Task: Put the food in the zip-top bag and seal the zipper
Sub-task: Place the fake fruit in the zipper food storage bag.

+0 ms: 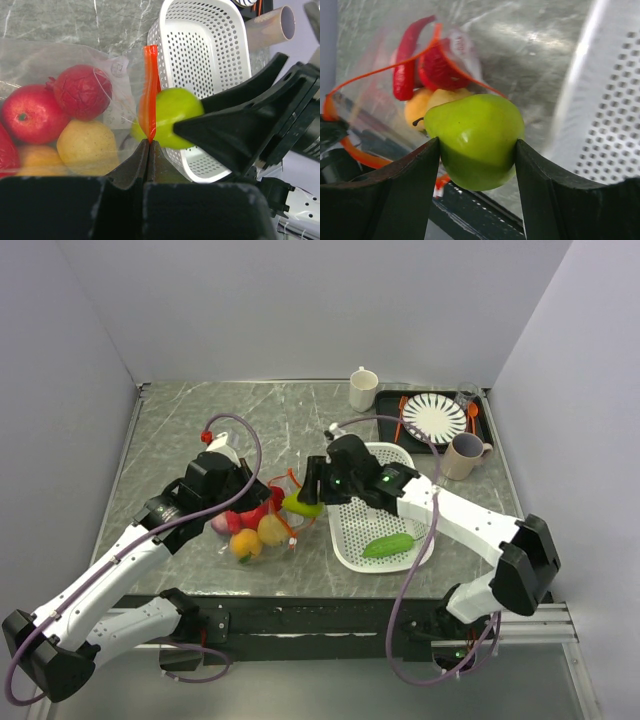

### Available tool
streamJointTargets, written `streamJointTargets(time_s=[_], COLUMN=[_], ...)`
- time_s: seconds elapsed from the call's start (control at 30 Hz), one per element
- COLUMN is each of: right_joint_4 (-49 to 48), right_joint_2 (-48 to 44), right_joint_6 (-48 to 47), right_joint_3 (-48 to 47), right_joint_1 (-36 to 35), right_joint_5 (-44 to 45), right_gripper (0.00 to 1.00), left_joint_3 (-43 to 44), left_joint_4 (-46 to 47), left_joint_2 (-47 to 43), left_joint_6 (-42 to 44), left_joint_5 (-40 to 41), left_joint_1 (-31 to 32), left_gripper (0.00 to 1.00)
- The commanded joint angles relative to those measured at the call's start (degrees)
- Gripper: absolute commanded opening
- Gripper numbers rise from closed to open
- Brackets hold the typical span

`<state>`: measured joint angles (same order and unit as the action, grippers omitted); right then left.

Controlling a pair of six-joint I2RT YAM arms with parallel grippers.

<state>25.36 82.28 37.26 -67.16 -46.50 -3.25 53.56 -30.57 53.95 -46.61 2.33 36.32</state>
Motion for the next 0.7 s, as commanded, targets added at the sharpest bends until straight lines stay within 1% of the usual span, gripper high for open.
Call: streamJointTargets(time_s=[0.0, 0.1, 0.17, 0.43, 0.53, 0.57, 0.63, 0.67], right_joint_4=[-7.5, -10.59, -10.43, -15.43, -18.15, -18.94, -20.61, -20.79], right_joint_2=[2.26, 4.81, 6.31, 10.53, 10.88, 10.8, 10.8, 10.71], right_joint_6=[2.64, 4.14, 4.58, 6.25, 7.39, 7.57, 7.66, 7.66], right_joint_3=[-3.51, -4.03, -5.69, -6.67, -6.15, -5.45, -5.09, -4.92], right_joint_1=[-1.84, -2.36, -2.72, -3.07, -3.07, -2.98, -3.07, -2.98], right_joint_5=[-4.12, -7.12, -7.74, -12.3, -13.8, -15.02, -15.91, -16.35], right_gripper=[0.4, 0.42, 0.44, 0.47, 0.56, 0.62, 0.66, 0.7], left_joint_3=[-0.39, -0.21, -0.04, -0.56, -0.56, -0.48, -0.3, -0.3], left_joint_4=[2.79, 2.44, 2.44, 3.32, 3.06, 2.88, 2.79, 2.45], left_joint_2=[-1.22, -1.74, -2.27, -3.06, -3.59, -4.03, -4.21, -4.38], left_joint_6=[0.2, 0.2, 0.2, -0.23, -0.32, -0.32, -0.32, -0.32], left_joint_5=[-1.01, -0.57, -0.22, -0.39, -0.22, 0.39, 0.75, 0.92], left_joint_1=[0.16, 0.16, 0.07, 0.16, 0.16, 0.16, 0.16, 0.07], left_gripper=[0.01, 0.01, 0.01, 0.01, 0.01, 0.01, 0.01, 0.01])
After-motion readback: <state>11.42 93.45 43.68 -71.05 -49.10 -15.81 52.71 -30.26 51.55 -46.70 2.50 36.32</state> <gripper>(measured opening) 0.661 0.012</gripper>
